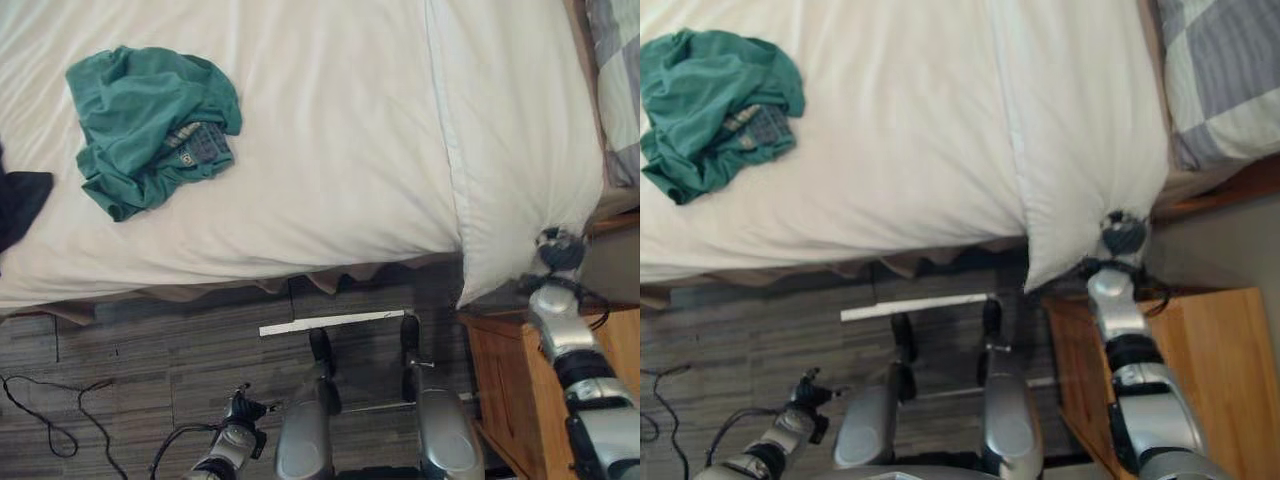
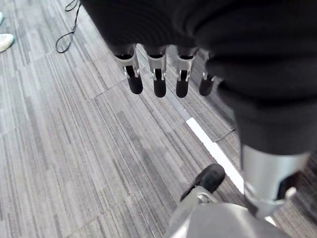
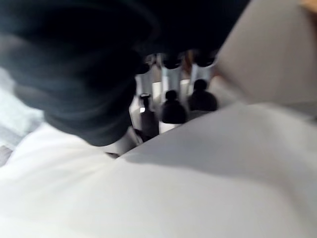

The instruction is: Tidy up the quilt and then pick up the clothes from the bed and put them into the laundry hamper.

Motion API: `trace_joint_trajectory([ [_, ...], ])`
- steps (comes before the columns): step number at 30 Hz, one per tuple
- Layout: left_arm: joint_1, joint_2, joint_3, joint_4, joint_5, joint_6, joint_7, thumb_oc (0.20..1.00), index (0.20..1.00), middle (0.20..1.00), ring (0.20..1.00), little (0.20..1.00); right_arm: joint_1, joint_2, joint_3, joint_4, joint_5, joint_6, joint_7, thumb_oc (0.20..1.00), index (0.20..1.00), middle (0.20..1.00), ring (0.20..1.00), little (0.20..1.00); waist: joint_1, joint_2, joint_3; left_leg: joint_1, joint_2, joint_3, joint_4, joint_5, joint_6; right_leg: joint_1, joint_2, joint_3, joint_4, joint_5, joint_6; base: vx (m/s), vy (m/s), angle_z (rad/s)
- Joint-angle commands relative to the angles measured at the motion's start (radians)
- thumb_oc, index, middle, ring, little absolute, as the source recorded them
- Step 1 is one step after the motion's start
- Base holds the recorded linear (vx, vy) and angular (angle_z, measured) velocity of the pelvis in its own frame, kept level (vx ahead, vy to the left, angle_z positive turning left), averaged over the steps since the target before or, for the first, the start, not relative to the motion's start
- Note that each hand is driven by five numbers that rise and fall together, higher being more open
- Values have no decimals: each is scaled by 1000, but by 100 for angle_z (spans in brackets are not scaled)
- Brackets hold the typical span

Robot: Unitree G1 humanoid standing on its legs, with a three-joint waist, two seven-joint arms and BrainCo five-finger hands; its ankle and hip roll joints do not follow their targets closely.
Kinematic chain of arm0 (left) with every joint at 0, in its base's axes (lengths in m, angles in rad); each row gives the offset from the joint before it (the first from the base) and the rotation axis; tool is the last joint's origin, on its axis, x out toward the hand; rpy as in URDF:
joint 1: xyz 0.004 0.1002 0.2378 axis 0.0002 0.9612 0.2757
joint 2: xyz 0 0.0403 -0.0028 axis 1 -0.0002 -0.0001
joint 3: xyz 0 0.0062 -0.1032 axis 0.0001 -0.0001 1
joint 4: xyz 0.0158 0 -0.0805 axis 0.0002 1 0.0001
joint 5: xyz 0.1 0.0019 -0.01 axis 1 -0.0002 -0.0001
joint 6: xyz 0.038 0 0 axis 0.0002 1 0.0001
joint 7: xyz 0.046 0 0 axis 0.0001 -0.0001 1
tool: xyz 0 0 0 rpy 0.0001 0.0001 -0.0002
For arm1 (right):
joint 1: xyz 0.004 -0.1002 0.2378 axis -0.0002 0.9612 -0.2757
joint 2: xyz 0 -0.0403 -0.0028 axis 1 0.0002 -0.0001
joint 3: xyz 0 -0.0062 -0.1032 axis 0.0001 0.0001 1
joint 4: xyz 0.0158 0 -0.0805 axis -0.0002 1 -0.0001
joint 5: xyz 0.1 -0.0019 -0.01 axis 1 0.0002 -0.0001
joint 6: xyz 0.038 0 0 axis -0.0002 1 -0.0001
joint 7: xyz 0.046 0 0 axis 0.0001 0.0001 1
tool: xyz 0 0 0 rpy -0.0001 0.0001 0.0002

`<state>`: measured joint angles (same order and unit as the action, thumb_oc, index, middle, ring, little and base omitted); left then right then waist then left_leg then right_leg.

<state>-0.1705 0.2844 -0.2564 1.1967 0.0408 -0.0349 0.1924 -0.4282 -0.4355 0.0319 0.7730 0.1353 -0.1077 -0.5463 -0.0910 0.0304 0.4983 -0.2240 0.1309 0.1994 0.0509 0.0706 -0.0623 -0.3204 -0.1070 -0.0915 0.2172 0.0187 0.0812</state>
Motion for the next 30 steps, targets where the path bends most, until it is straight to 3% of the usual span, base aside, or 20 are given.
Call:
trace_joint_trajectory([
  [1, -28, 40, 3, 49, -41, 3, 38, 1000, 1000, 1000, 1000, 1000, 244, 48, 24, 123, 33, 44, 77, 200, 200, 200, 200, 200, -51, -54, -88, 16, 85, -3, 193, -176, -51, 25, -37, 43, 69, -151, 32, 27, 71, -7],
  [6, -12, 40, 3, 41, -46, 9, 48, 1000, 1000, 1000, 1000, 1000, 413, 130, 30, 250, 39, 67, 140, 200, 200, 200, 200, 200, -74, -70, -120, 78, 69, 8, 153, -189, -44, 81, -35, 36, 36, -143, 38, 73, 49, -4],
  [7, 1, 36, 3, 35, -48, 7, 45, 1000, 1000, 1000, 1000, 1000, 443, 157, 45, 336, 35, 80, 177, 884, 884, 884, 884, 884, -79, -76, -142, 119, 56, 11, 117, -180, -39, 122, -32, 32, -2, -129, 40, 114, 38, -5],
  [8, 1, 36, 3, 35, -48, 7, 45, 1000, 1000, 1000, 1000, 1000, 443, 157, 45, 336, 35, 80, 177, 884, 884, 884, 884, 884, -79, -76, -141, 120, 56, 12, 117, -180, -39, 123, -32, 33, -3, -129, 40, 111, 49, -5],
  [9, 8, 31, 3, 32, -49, 4, 43, 1000, 1000, 1000, 1000, 1000, 451, 167, 58, 371, 29, 88, 193, 1000, 1000, 1000, 1000, 1000, -78, -76, -154, 139, 45, 12, 95, -178, -35, 144, -32, 33, -37, -121, 42, 76, 37, -3],
  [11, 35, 24, 3, 23, -49, -7, 34, 1000, 1000, 1000, 1000, 1000, 450, 182, 90, 436, -1, 104, 231, 1000, 1000, 1000, 1000, 1000, -66, -75, -169, 171, 18, 21, 74, -178, -32, 201, -47, 22, -114, -90, 50, 74, 84, -6],
  [14, 36, 21, 8, 17, -59, -13, 27, 1000, 1000, 1000, 1000, 1000, 423, 180, 132, 447, -44, 113, 252, 1000, 1000, 1000, 1000, 1000, -54, -77, -169, 156, 20, 18, 126, -181, -46, 231, -66, 8, -153, -82, 51, -14, 129, 18],
  [15, 40, 18, 3, 14, -49, -24, 21, 1000, 1000, 1000, 1000, 1000, 386, 167, 192, 444, -118, 122, 275, 1000, 1000, 1000, 1000, 1000, -32, -80, -171, 140, 54, 17, 163, -167, -70, 247, -96, -4, -182, -77, 54, 4, 267, 11],
  [18, 53, 4, 0, 18, -28, -30, 23, 1000, 1000, 1000, 1000, 1000, 365, 167, 239, 418, -166, 125, 300, 1000, 1000, 1000, 1000, 1000, -19, -79, -183, 157, 124, 20, 124, -138, -93, 261, -131, -18, -199, -62, 72, 24, 263, 12],
  [20, 85, -3, 3, 19, -1, -36, 27, 1000, 1000, 1000, 1000, 1000, 372, 166, 277, 356, -199, 111, 332, 1000, 1000, 1000, 1000, 1000, -4, -77, -213, 165, 256, 63, 9, -31, -119, 271, -203, -56, -207, -45, 116, 56, 611, 48],
  [22, 113, -6, 14, 34, 7, -31, 24, 1000, 1000, 1000, 1000, 1000, 384, 177, 279, 338, -212, 108, 347, 1000, 1000, 1000, 1000, 1000, -1, -64, -239, 186, 281, 87, -39, -11, -144, 287, -241, -91, -205, -41, 137, 75, 416, 66],
  [24, 122, -5, 12, 44, 13, -28, 22, 1000, 1000, 1000, 1000, 1000, 390, 183, 274, 342, -209, 108, 347, 1000, 1000, 1000, 1000, 1000, 3, -60, -248, 178, 266, 70, -33, -20, -146, 305, -262, -107, -199, -32, 142, 163, 344, 71],
  [25, 119, -14, 8, 60, 15, -22, 17, 1000, 1000, 1000, 1000, 1000, 379, 211, 268, 362, -218, 116, 340, 1000, 1000, 1000, 1000, 1000, 0, -86, -253, 154, 210, 38, 3, -61, -133, 312, -336, -114, -157, 46, 162, 262, 526, 81],
  [27, 108, -8, 14, 74, 8, -13, 17, 1000, 1000, 1000, 1000, 1000, 352, 227, 268, 367, -211, 130, 335, 1000, 1000, 1000, 1000, 1000, 6, -110, -241, 149, 154, 50, 29, -102, -100, 290, -408, -130, -98, 177, 158, 184, 482, 82],
  [29, 99, 0, 22, 78, 0, -9, 14, 1000, 1000, 1000, 1000, 1000, 343, 234, 268, 362, -203, 130, 336, 1000, 1000, 1000, 1000, 1000, 15, -111, -233, 160, 139, 69, 28, -116, -80, 272, -421, -154, -55, 167, 138, 98, 404, 35],
  [30, 94, 20, 24, 77, 3, -4, 8, 1000, 1000, 1000, 1000, 1000, 340, 243, 261, 350, -174, 122, 335, 1000, 1000, 1000, 1000, 1000, 7, -106, -221, 197, 107, 90, -11, -127, -49, 226, -354, -141, 46, 107, 110, 138, 524, -9],
])
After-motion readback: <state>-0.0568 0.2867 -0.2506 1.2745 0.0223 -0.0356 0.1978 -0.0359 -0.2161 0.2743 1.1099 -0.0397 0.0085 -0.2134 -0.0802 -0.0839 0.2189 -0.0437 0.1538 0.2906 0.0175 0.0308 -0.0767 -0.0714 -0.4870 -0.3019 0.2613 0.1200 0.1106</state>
